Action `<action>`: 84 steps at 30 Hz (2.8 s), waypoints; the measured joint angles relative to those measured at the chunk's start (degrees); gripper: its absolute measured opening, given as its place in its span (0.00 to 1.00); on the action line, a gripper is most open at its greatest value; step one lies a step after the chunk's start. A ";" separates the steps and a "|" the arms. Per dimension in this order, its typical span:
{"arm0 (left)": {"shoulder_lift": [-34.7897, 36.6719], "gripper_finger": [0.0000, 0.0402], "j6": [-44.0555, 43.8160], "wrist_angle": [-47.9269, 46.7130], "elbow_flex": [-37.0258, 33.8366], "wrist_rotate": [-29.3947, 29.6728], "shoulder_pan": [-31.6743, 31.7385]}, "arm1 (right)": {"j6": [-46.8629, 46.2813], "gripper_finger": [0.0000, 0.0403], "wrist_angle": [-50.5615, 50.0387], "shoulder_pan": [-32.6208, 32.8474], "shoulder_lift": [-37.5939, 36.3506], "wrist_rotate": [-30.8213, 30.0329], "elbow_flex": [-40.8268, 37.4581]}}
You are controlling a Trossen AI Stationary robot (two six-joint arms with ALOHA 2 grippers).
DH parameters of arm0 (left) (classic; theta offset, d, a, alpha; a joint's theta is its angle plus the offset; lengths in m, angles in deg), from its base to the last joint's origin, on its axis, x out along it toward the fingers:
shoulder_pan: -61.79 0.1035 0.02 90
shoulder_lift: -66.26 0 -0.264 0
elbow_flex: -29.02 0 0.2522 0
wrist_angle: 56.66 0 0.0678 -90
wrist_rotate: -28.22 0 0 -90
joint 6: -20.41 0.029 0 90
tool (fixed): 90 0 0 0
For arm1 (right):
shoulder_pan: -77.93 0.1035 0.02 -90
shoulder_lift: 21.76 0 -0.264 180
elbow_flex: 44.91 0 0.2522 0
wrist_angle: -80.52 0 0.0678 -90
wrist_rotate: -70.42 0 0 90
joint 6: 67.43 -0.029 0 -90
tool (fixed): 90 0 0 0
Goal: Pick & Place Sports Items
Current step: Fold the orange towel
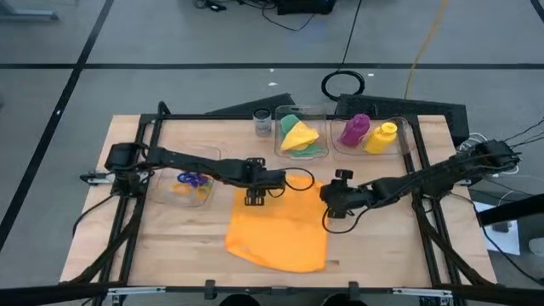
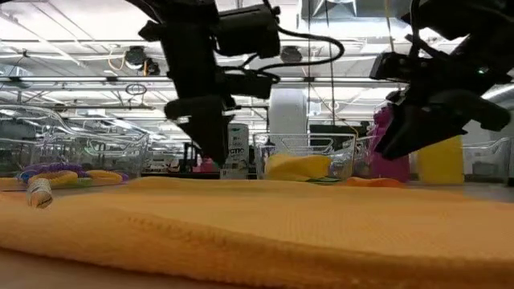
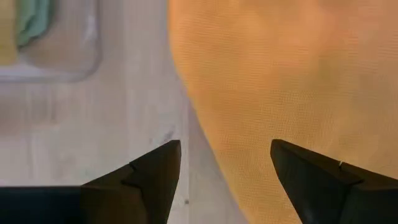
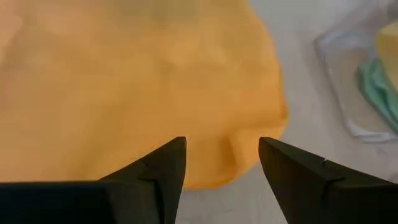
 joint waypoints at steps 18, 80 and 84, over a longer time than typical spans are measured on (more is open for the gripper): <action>20.16 0.53 2.12 31.43 -28.97 -3.93 2.79 | 5.54 0.39 8.82 -7.61 0.00 8.43 0.00; 8.19 0.53 0.62 59.55 -36.81 -17.40 10.27 | 6.35 0.72 28.88 -13.68 0.02 11.53 -13.32; 6.66 0.53 0.55 60.04 -36.79 -17.38 10.29 | 4.74 0.70 29.20 -14.61 0.02 12.34 -14.11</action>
